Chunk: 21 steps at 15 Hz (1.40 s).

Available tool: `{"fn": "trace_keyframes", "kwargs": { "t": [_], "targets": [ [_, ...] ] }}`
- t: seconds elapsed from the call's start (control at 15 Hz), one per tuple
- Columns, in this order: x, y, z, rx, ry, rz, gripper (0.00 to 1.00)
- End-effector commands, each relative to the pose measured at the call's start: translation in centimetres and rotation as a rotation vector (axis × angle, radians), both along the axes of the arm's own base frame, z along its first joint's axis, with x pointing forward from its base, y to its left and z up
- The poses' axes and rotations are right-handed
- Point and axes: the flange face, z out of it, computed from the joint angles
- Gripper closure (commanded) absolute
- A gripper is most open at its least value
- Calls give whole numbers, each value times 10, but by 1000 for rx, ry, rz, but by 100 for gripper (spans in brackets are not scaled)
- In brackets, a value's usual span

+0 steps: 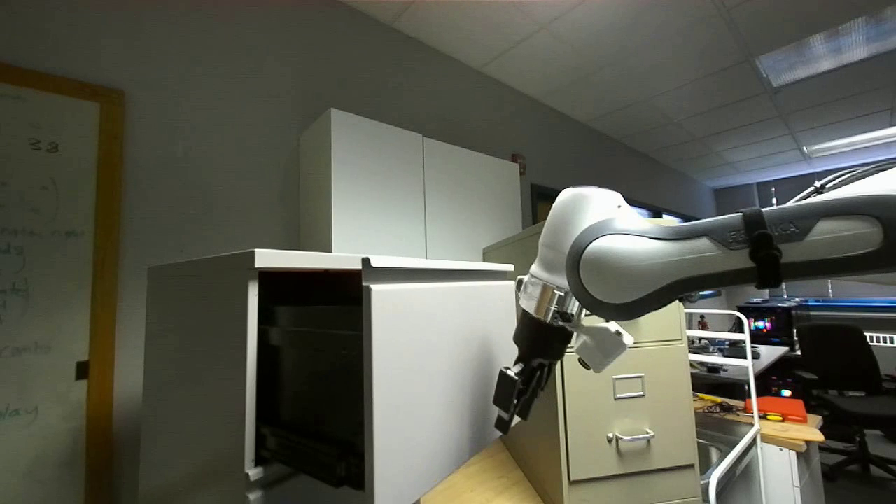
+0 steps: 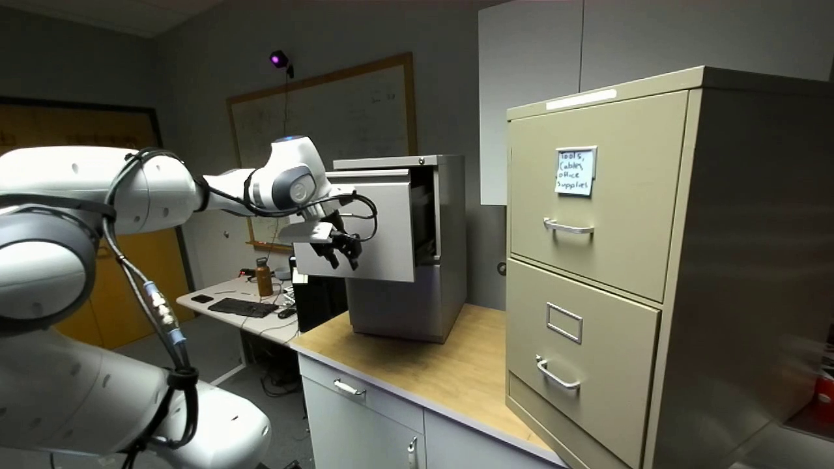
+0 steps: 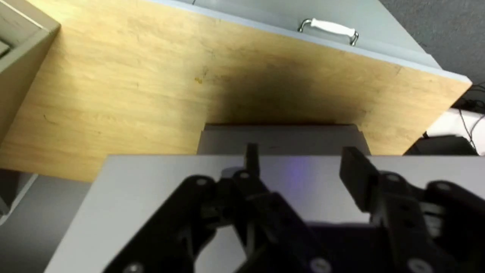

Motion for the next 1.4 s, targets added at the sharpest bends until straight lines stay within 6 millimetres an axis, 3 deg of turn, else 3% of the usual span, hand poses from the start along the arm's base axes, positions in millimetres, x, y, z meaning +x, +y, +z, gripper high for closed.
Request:
{"fn": "trace_keyframes", "kwargs": {
  "t": [0.0, 0.2, 0.4, 0.6, 1.33],
  "targets": [
    [4, 26, 29, 15, -122, 75, 70],
    [14, 48, 44, 25, -203, 137, 92],
    [30, 72, 55, 27, -258, 188, 100],
    [53, 87, 57, 15, -261, 213, 97],
    [179, 168, 65, 27, -256, 298, 96]
  ]
}}
